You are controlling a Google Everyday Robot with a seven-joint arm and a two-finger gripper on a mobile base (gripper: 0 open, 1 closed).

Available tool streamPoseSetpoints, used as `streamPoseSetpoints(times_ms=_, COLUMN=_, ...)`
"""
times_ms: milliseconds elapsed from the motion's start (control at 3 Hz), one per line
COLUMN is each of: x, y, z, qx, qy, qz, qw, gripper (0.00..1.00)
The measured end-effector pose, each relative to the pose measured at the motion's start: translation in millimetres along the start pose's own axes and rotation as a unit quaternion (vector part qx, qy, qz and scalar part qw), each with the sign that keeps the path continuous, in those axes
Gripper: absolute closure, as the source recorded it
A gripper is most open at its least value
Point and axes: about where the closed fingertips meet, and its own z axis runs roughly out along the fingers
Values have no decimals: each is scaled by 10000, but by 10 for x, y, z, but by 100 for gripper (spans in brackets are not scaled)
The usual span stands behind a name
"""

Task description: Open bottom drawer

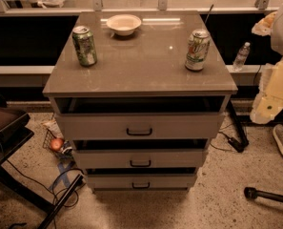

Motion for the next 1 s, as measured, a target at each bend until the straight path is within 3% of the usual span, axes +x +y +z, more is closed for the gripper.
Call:
streamPoseSetpoints(times_ms=333, x=0, y=0, z=-1, qx=1, qy=0, qz=0, qw=10000, gripper=0)
streamPoseSetpoints(times_ms=667, x=9, y=21, z=198, qx=-73, qy=-249, qz=48, qw=9997, gripper=0)
streamPoseSetpoints(times_ms=1000, x=56, y=237, z=564, qx=-129, qy=-734, qz=-43, qw=9972, gripper=0)
